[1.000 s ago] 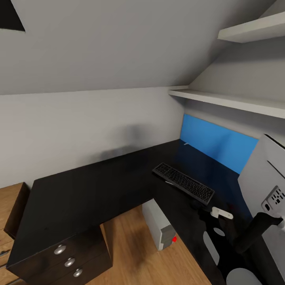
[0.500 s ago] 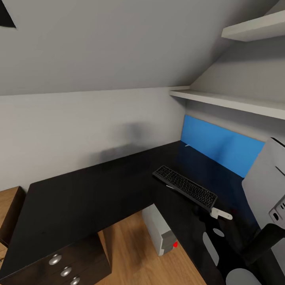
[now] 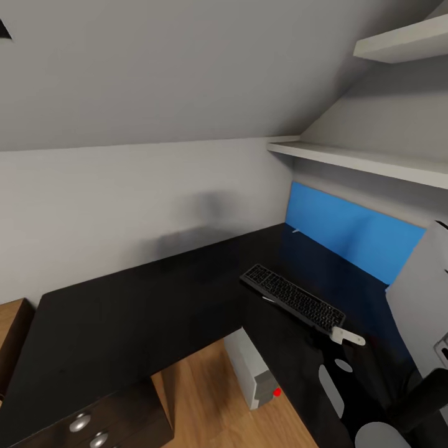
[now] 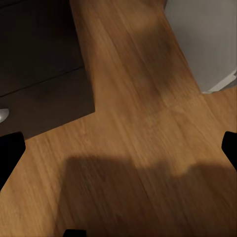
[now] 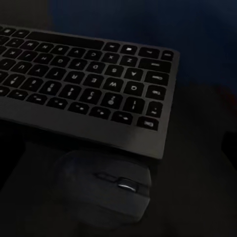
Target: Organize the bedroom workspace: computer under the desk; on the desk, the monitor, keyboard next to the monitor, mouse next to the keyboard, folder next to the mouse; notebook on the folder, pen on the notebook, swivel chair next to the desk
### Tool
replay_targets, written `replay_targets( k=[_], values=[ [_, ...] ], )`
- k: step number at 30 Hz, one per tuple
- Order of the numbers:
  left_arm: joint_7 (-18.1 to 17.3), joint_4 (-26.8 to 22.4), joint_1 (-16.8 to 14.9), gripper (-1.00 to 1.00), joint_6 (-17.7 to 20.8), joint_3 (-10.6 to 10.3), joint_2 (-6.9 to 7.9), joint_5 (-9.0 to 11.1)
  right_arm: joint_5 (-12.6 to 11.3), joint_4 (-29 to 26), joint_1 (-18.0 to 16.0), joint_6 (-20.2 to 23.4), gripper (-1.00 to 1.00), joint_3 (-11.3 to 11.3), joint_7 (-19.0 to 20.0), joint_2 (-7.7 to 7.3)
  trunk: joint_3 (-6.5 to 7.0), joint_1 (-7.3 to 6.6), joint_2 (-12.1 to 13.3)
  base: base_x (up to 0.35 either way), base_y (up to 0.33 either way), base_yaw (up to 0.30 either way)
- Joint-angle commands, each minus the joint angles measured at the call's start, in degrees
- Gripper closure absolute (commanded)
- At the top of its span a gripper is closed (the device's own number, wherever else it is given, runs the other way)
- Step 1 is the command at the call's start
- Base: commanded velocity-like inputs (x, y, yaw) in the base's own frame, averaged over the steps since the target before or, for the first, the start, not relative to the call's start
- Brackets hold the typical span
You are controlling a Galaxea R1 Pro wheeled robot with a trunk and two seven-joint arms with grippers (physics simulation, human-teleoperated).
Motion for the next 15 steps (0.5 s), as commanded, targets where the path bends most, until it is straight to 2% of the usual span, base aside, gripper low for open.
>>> replay_targets(
  k=[1, 15],
  values=[
    [0.23, 0.04, -0.04, -1.0, -0.19, -0.22, 0.0, 0.26, -0.6, 0.03, -0.04, -0.35, -1.0, 0.1, -0.1, -0.02, -0.07, 0.01, -0.04, 0.048, 0.0, 0.0],
    [0.25, -0.04, -0.04, -1.0, -0.23, -0.35, -0.06, 0.16, -0.68, 0.23, -0.04, -0.35, -1.0, 0.1, -0.1, -0.08, -0.07, 0.01, -0.04, 0.01, 0.0, 0.0]
  ],
)
